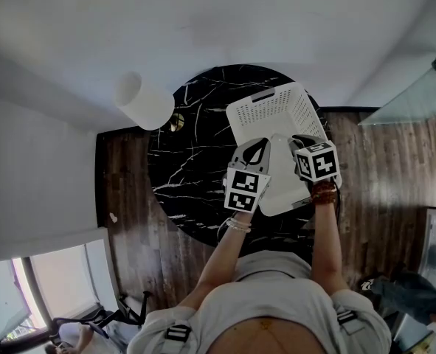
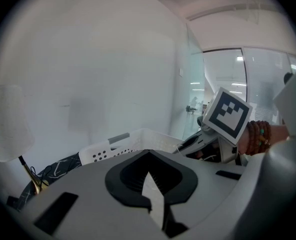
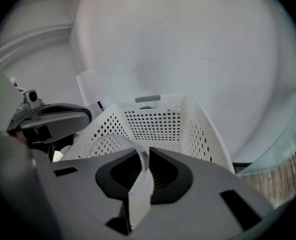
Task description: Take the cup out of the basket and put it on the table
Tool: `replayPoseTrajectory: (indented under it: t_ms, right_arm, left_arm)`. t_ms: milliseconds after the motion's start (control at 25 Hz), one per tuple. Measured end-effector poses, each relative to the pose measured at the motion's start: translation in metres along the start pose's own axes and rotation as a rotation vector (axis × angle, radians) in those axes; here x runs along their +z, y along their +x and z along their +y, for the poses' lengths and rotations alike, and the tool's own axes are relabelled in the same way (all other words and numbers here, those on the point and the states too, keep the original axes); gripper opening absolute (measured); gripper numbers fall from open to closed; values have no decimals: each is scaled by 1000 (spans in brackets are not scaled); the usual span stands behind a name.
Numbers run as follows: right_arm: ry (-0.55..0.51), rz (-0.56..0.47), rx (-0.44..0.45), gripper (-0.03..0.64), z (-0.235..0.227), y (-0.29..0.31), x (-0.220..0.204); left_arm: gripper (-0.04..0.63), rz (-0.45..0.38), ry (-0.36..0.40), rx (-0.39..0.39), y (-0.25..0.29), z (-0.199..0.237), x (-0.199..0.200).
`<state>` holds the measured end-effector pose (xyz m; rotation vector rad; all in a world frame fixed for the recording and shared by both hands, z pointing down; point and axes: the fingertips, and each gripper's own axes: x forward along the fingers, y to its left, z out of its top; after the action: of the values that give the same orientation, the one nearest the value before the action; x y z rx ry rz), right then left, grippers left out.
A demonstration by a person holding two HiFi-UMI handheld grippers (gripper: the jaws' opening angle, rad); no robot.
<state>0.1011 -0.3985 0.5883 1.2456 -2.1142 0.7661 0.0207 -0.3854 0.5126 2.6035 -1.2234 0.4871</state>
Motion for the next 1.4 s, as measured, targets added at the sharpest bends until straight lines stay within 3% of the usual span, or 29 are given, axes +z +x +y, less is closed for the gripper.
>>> replayPoseTrajectory:
  t_ms: [560,800,1400]
  right_arm:
    - [7,-53,-7,44,4,-22,9]
    - [-5,-80,-14,44,10,-34,13]
    - [-28,-129,-36,44,20,-59,20]
  left_arm:
    - [6,11,35,7,2,-2,-2]
    - [6,5,-11,2,1,-1,-2]
    - [6,24,36,5,3,-3,-3]
